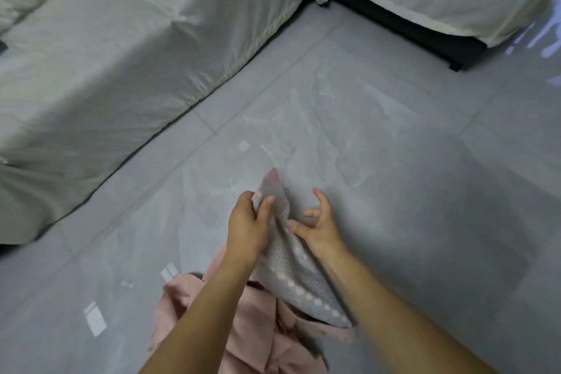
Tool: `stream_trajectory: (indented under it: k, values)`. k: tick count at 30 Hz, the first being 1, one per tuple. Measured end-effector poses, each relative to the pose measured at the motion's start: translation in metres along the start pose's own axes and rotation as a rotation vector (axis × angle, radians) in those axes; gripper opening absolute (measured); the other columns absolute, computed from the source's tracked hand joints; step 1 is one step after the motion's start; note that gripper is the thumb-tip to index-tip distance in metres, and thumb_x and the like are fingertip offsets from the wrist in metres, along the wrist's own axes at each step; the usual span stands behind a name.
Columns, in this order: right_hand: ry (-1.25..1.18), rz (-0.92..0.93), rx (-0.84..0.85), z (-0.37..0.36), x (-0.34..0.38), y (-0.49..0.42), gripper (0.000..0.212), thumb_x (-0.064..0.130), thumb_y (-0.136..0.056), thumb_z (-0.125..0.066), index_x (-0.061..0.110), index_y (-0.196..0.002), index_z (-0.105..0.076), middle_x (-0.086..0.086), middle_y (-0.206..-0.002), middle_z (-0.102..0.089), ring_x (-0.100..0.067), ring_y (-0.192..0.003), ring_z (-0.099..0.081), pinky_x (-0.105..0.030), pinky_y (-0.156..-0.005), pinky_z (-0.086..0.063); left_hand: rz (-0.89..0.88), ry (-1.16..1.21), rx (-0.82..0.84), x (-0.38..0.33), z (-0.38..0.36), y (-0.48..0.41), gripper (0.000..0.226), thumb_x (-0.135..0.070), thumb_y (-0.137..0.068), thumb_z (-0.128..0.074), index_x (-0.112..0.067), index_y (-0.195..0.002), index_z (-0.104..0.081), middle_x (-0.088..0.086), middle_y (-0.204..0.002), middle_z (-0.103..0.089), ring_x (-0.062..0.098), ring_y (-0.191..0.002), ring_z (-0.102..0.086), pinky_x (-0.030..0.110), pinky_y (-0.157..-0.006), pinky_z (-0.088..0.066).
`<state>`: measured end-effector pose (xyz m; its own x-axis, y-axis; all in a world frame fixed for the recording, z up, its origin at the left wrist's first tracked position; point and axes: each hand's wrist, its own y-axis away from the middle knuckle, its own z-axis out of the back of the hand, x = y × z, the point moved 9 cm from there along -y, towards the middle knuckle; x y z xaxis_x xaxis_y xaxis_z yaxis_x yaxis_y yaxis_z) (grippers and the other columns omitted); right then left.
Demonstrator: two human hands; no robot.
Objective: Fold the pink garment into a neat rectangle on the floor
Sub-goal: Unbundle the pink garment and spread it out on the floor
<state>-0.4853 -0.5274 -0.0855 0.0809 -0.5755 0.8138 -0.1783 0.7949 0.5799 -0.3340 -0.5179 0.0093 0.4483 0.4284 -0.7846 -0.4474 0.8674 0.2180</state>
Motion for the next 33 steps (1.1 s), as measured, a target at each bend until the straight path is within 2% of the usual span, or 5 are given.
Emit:
stream_trajectory:
  k: [13, 16, 20, 25, 33]
  values:
    - [0.02, -0.13, 0.273, -0.02, 0.014, -0.016, 0.123, 0.045, -0.057, -0.085, 0.028, -0.148, -0.005, -0.004, -0.13, -0.056, -0.017, -0.111, -0.059, -0.043, -0.099, -0.046, -0.166, 0.095, 0.08, -0.048, -0.002, 0.017, 0.027, -0.024, -0.075, -0.06, -0.016, -0.065, -0.036, -0.012, -0.053, -0.038, 0.004, -0.05, -0.034, 0.019, -0.049, -0.034]
    - [-0.122, -0.127, 0.252, -0.01, 0.02, -0.015, 0.069, 0.029, -0.058, -0.086, 0.003, -0.117, -0.06, -0.018, -0.105, -0.07, -0.031, -0.099, -0.066, -0.045, -0.094, -0.05, -0.223, 0.065, 0.097, -0.05, 0.0, 0.018, 0.024, -0.012, -0.083, -0.063, -0.022, -0.075, -0.042, -0.019, -0.064, -0.054, -0.003, -0.063, -0.054, 0.013, -0.06, -0.042]
    - [-0.126, 0.005, 0.107, 0.018, 0.044, -0.017, 0.015, 0.009, -0.073, -0.076, 0.009, -0.086, -0.068, 0.001, -0.075, -0.072, -0.013, -0.073, -0.067, -0.025, -0.072, -0.054, -0.229, 0.047, 0.154, -0.048, -0.005, 0.013, 0.059, -0.019, -0.079, -0.071, -0.038, -0.122, -0.036, -0.017, -0.126, -0.052, -0.002, -0.079, -0.061, 0.017, -0.078, -0.048]
    - [0.275, 0.224, 0.122, 0.019, 0.09, -0.005, 0.023, 0.008, -0.071, -0.072, 0.014, -0.06, -0.054, 0.006, -0.058, -0.051, 0.005, -0.048, -0.044, -0.019, -0.05, -0.039, -0.164, -0.057, 0.23, -0.069, -0.026, -0.003, 0.097, -0.046, -0.065, -0.077, -0.029, -0.142, -0.021, -0.017, -0.122, -0.049, 0.006, -0.097, -0.055, 0.024, -0.086, -0.044]
    - [0.451, 0.202, -0.016, 0.062, 0.1, 0.018, 0.036, 0.032, -0.062, -0.084, 0.021, -0.08, -0.055, 0.008, -0.072, -0.057, -0.012, -0.065, -0.053, -0.018, -0.054, -0.038, -0.228, -0.046, 0.078, -0.105, -0.021, -0.015, 0.01, -0.025, -0.083, -0.066, -0.017, -0.076, -0.064, -0.003, -0.067, -0.064, 0.017, -0.067, -0.059, 0.037, -0.064, -0.05]
